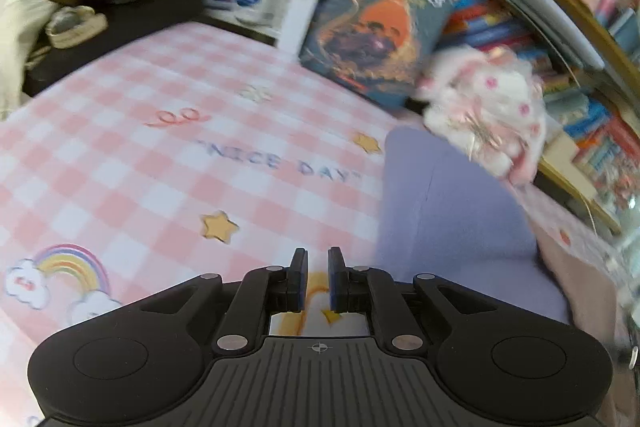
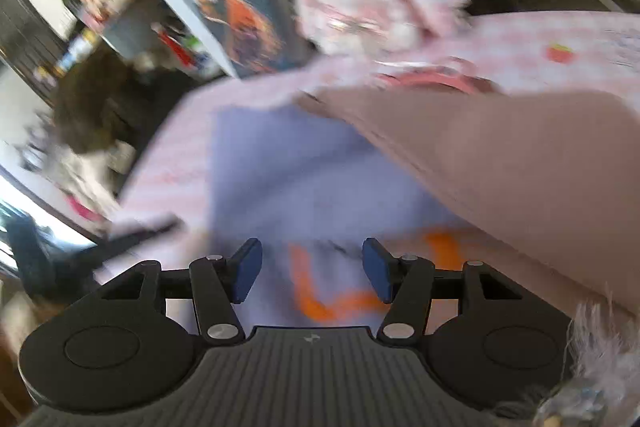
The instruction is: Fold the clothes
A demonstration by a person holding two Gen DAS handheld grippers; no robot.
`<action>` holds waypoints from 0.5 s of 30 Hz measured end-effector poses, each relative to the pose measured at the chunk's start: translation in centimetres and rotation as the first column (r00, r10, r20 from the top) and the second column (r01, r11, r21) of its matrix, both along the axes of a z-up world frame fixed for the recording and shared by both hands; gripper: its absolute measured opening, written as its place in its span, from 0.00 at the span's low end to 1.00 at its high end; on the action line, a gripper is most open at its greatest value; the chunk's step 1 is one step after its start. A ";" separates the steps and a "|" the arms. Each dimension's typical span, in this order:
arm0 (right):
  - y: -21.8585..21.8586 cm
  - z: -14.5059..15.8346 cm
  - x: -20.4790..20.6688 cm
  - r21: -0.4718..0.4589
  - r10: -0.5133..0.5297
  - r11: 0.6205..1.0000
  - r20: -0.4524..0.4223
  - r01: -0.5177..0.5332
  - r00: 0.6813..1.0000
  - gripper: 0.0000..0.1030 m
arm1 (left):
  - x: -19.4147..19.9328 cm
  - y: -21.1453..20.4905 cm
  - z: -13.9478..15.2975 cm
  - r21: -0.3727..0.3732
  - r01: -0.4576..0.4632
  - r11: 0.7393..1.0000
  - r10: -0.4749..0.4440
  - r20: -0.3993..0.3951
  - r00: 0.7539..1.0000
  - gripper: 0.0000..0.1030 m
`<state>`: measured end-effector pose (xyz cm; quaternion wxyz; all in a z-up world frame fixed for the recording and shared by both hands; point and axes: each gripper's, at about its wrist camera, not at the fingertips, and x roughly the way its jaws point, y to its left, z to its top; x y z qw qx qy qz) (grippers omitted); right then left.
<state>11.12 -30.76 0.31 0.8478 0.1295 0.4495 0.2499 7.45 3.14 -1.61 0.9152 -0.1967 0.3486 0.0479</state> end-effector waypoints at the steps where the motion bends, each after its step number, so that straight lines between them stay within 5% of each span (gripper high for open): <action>1: -0.9 -0.3 -0.6 -0.029 -0.018 0.999 0.004 0.018 1.000 0.52 | -0.4 -0.8 0.4 0.003 0.028 1.000 -0.028 0.016 0.999 0.10; 6: -5.3 -1.3 -2.3 -0.060 -0.138 0.988 0.012 0.139 0.990 0.52 | -2.2 -4.8 2.3 0.026 0.168 0.985 -0.170 0.094 0.981 0.34; 11: -6.4 -3.1 -1.5 -0.036 -0.135 0.991 -0.074 0.133 0.988 0.52 | -2.5 -13.2 0.3 0.193 0.374 0.907 -0.373 -0.045 0.927 0.41; 13: -6.4 -3.6 -1.1 -0.005 -0.117 0.993 -0.104 0.117 0.988 0.52 | -3.0 -15.4 -0.4 0.263 0.396 0.880 -0.386 -0.092 0.918 0.41; 15: -6.1 -3.7 -0.6 0.007 -0.104 0.994 -0.109 0.106 0.989 0.52 | -3.6 -15.7 -0.7 0.280 0.375 0.884 -0.357 -0.115 0.927 0.41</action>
